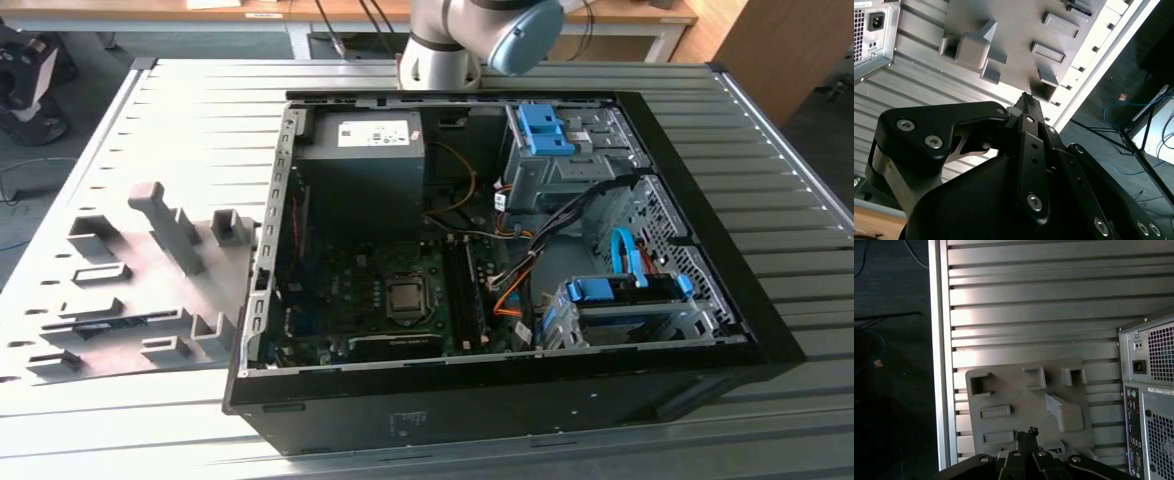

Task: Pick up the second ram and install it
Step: 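Reach for the second ram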

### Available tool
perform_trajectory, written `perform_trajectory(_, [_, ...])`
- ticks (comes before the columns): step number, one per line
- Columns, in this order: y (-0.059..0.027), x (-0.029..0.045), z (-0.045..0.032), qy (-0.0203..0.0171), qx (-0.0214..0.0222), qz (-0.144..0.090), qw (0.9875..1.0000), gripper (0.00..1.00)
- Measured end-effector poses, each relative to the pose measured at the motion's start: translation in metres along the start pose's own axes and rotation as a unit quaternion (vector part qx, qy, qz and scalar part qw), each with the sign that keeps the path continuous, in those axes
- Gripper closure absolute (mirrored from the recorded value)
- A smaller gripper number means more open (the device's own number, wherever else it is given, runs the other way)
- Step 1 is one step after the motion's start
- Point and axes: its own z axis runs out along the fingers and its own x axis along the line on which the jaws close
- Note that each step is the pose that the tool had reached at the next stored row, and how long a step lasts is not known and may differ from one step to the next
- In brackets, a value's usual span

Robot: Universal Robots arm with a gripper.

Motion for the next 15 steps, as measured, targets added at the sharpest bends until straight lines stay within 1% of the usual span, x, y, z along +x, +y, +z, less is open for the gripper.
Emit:
perform_trajectory(9, [-0.0304, -0.0025, -0.0011, 0.0000, 0.0006, 0.000, 1.0000, 0.89])
perform_trajectory(15, [-0.0473, -0.0039, -0.0017, -0.0001, 0.0014, 0.000, 1.0000, 0.89])
